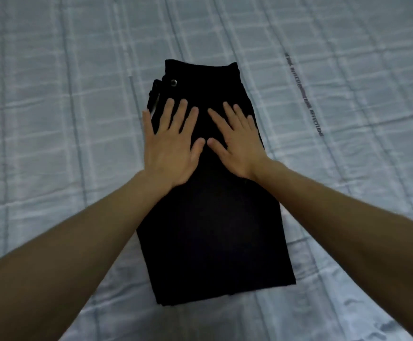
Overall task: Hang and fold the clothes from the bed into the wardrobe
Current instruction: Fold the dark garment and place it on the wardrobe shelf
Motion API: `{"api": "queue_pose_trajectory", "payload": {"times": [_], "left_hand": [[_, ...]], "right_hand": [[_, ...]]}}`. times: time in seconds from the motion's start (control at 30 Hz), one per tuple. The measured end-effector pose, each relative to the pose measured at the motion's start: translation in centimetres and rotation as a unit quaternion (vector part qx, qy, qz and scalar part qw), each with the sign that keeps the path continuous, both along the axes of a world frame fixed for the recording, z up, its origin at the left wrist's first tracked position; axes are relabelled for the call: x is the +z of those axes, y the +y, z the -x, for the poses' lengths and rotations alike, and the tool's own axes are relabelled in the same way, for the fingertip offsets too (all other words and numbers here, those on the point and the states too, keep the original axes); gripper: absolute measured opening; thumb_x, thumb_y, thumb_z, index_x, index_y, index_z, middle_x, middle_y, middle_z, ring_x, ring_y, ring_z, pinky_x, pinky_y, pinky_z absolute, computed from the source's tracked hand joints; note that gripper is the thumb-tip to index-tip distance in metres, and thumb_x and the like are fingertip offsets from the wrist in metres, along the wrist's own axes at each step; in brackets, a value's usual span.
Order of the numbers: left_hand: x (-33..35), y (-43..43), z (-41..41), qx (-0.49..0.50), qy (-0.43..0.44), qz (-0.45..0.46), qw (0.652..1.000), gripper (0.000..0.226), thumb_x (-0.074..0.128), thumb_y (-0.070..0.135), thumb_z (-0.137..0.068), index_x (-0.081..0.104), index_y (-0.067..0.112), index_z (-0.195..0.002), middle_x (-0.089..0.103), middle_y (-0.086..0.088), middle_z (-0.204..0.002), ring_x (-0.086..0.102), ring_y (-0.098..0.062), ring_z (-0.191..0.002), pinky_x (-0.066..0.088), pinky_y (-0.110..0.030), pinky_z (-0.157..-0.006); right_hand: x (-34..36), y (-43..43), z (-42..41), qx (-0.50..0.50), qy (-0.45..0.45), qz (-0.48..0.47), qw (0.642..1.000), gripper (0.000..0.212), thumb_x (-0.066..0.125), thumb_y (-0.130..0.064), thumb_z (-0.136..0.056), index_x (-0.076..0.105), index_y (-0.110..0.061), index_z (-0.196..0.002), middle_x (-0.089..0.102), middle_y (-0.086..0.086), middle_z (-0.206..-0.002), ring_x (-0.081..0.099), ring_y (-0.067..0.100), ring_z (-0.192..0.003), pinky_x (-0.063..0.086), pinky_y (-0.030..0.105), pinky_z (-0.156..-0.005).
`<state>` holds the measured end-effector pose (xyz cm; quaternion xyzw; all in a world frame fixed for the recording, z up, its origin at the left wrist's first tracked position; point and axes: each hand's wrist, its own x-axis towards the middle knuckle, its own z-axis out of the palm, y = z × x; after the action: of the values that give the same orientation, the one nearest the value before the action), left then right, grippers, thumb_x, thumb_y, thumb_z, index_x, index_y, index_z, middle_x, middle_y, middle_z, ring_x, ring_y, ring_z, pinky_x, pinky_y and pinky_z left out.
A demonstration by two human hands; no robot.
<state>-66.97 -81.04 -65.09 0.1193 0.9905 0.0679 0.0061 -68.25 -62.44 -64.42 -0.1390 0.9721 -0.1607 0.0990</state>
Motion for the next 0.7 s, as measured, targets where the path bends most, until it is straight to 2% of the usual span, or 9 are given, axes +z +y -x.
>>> {"api": "queue_pose_trajectory", "payload": {"times": [0.13,0.27,0.43,0.57,0.7], "left_hand": [[1.1,0.0,-9.6,-0.076,0.019,-0.017,0.997,0.061,0.030,0.046,-0.102,0.034,0.016,-0.154,0.025,-0.005,-0.164,0.013,-0.025,-0.154,0.005,-0.058,-0.122],[-0.4,-2.0,-15.6,-0.083,-0.024,-0.006,0.996,0.062,0.030,0.051,-0.102,0.029,0.022,-0.156,0.018,-0.003,-0.166,0.009,-0.023,-0.155,0.010,-0.055,-0.123],[-2.8,-3.8,-15.9,-0.073,-0.059,0.004,0.996,0.067,0.026,0.056,-0.101,0.017,0.026,-0.159,0.008,-0.001,-0.168,0.005,-0.024,-0.155,0.010,-0.051,-0.124],[-1.1,-3.4,-15.9,-0.073,-0.088,0.006,0.993,0.069,0.023,0.058,-0.099,0.013,0.027,-0.160,0.004,-0.002,-0.168,0.004,-0.025,-0.155,0.005,-0.051,-0.124],[0.4,-3.6,-17.9,-0.099,-0.079,-0.059,0.990,0.072,0.031,0.061,-0.098,0.012,0.029,-0.160,0.012,-0.003,-0.167,0.007,-0.022,-0.155,0.006,-0.054,-0.124]], "right_hand": [[1.0,0.2,-11.9,0.038,0.044,-0.009,0.998,0.059,0.029,-0.044,-0.104,0.019,-0.023,-0.157,0.010,0.008,-0.166,0.000,0.025,-0.153,0.005,0.049,-0.124],[-1.3,1.5,-19.5,0.036,0.046,-0.049,0.997,0.061,0.026,-0.051,-0.104,0.015,-0.025,-0.158,0.001,0.006,-0.167,-0.003,0.025,-0.153,0.009,0.050,-0.123],[-3.5,1.9,-19.6,0.035,0.043,-0.066,0.996,0.065,0.026,-0.056,-0.102,0.010,-0.029,-0.158,0.002,0.002,-0.167,-0.001,0.024,-0.154,0.009,0.050,-0.122],[-2.0,2.2,-19.5,0.051,0.018,-0.077,0.996,0.067,0.024,-0.059,-0.101,0.007,-0.029,-0.158,-0.002,0.002,-0.167,-0.008,0.022,-0.153,0.008,0.051,-0.123],[-0.3,2.5,-20.6,0.060,-0.013,0.005,0.998,0.073,0.037,-0.062,-0.096,0.020,-0.026,-0.157,0.005,0.003,-0.167,-0.004,0.020,-0.153,0.010,0.050,-0.123]]}}
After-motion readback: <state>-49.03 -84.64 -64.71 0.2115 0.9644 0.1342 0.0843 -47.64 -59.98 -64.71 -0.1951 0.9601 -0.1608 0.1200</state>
